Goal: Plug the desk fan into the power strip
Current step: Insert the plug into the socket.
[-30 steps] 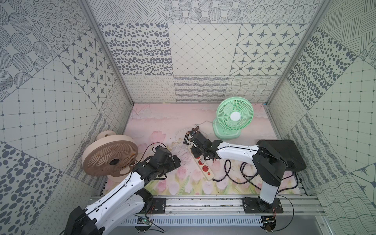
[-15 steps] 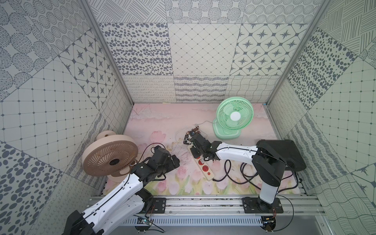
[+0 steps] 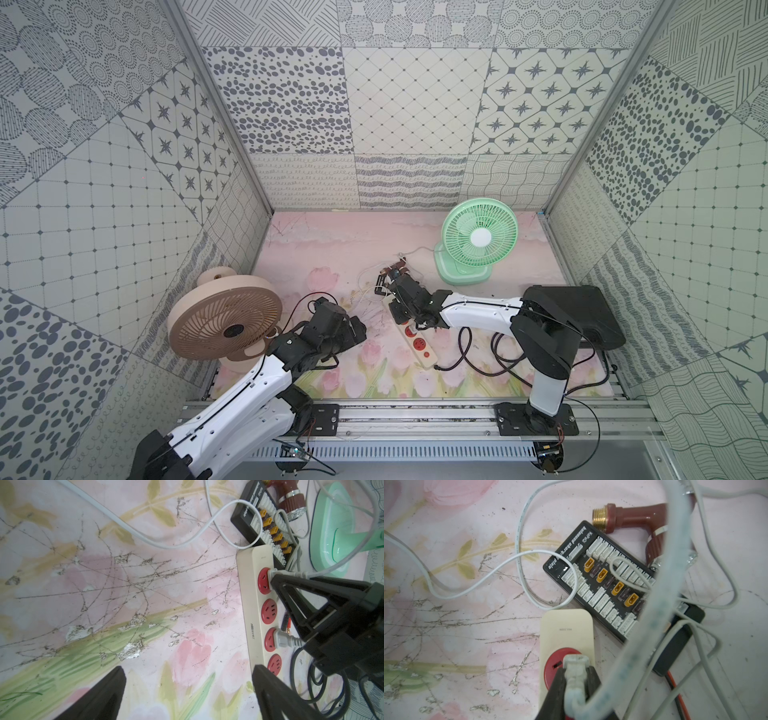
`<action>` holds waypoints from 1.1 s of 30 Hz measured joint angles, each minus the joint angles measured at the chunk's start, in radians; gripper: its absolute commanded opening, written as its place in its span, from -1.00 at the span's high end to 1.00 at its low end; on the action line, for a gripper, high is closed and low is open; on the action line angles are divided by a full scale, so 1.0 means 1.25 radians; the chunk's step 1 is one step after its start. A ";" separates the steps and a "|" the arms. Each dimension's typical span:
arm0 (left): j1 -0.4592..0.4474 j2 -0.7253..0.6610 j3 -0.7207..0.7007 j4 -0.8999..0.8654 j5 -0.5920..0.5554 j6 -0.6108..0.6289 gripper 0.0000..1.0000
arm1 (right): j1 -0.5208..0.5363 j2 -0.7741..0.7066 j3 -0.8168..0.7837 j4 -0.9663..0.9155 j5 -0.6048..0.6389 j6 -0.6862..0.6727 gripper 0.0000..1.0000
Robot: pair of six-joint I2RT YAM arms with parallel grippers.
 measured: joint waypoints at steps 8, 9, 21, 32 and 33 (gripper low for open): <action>0.000 -0.003 -0.004 0.000 -0.001 0.000 -0.99 | -0.001 0.002 -0.027 0.042 -0.006 -0.017 1.00; 0.000 -0.003 -0.004 0.000 -0.001 0.000 -0.99 | -0.002 0.003 -0.028 0.043 -0.008 -0.020 1.00; 0.000 -0.005 -0.012 0.000 -0.002 0.000 -0.99 | -0.002 0.001 -0.074 0.106 -0.005 -0.026 1.00; 0.000 0.014 -0.013 0.002 0.000 0.000 -0.99 | -0.002 -0.001 -0.061 0.109 -0.003 -0.026 1.00; 0.000 0.016 -0.013 0.002 0.000 0.000 -0.99 | -0.002 0.000 -0.052 0.098 -0.004 -0.025 1.00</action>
